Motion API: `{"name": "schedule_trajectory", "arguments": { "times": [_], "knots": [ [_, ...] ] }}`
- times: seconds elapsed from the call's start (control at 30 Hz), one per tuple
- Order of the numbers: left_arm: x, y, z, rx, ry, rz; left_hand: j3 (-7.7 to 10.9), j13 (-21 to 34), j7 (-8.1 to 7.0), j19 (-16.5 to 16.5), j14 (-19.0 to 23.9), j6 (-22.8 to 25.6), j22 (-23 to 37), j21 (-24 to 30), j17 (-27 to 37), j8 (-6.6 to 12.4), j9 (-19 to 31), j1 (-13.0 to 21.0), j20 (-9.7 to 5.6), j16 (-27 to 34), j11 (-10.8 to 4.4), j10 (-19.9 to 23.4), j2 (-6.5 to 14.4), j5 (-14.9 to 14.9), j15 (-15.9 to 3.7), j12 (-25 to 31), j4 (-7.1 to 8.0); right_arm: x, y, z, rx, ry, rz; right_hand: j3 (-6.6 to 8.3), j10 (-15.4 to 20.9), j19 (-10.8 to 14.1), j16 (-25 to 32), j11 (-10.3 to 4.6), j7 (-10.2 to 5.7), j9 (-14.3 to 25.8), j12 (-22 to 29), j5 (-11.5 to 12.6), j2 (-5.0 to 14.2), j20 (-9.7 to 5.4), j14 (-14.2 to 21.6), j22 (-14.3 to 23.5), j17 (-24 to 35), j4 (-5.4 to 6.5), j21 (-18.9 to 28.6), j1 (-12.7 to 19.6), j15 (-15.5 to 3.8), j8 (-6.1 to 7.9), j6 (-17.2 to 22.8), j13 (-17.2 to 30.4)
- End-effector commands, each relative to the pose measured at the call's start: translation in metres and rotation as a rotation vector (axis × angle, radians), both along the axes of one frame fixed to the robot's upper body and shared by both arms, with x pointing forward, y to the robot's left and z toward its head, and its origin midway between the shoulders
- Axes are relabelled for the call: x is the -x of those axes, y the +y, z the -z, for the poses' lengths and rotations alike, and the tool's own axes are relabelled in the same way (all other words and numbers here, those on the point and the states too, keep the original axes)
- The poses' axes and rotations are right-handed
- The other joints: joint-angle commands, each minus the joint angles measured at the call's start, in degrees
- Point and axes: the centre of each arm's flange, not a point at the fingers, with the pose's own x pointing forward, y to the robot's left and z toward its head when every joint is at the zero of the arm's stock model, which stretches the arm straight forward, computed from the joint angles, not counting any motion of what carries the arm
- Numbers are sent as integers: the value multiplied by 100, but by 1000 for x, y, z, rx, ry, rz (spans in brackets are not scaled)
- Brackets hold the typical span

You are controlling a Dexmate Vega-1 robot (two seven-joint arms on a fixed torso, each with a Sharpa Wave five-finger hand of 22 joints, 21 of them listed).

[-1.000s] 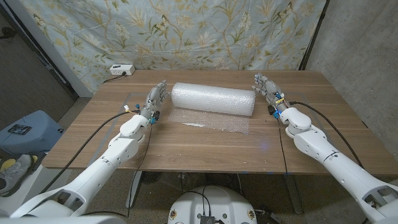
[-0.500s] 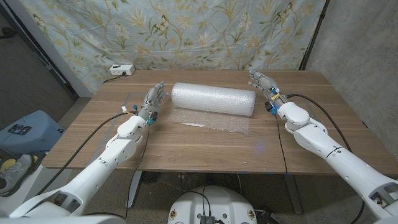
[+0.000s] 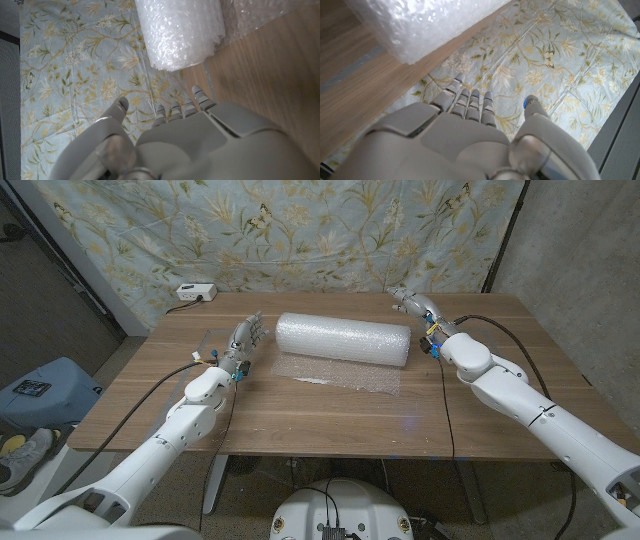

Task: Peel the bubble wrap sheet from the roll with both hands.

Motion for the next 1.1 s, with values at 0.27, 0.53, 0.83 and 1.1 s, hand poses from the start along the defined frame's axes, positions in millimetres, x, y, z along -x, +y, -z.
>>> {"name": "schedule_trajectory", "arguments": {
  "times": [0.27, 0.53, 0.83, 1.1],
  "knots": [
    [14, 8, -10, -1, -40, -5, 16, 6, 41, 37, 9, 5, 6, -53, 18, 0, 24, 80, 54, 0, 30, 45, -2, 32, 66, 27, -67, 15, 32, -23, 241, -9, 70, 40, -198, -194, -54, 71, 56, 17, -41, -21, -35, 86, -169, 11, -21, -212, -30, 232, 168, -43, -195, 16],
    [19, 12, -12, 7, -52, -9, 21, 4, 59, 43, 13, 15, 7, -72, 18, 2, 24, 99, 59, 0, 49, 51, 5, 37, 67, 26, -100, 11, 48, -31, 343, 16, 66, 57, -397, -363, -76, 155, 110, 21, -69, -28, -71, 149, -344, 11, -34, -329, -41, 356, 271, -61, -367, 20],
    [17, 16, -11, 12, -49, -13, 23, 4, 60, 51, 12, 16, 7, -86, 18, 1, 24, 112, 62, -1, 50, 59, 9, 40, 86, 27, -125, 10, 74, -45, 472, 62, 96, 73, -538, -513, -80, 234, 196, 24, -63, -35, -101, 221, -507, 12, -40, -407, -39, 476, 383, -69, -542, 23],
    [15, 19, -7, 6, -36, -15, 25, 3, 60, 59, 18, 18, 7, -103, 18, 0, 24, 127, 65, 1, 57, 56, 14, 44, 90, 24, -152, 9, 88, -52, 533, 69, 107, 82, -652, -576, -71, 279, 204, 25, -74, -37, -112, 240, -560, 12, -41, -432, -34, 537, 413, -72, -639, 24]
  ]
}}
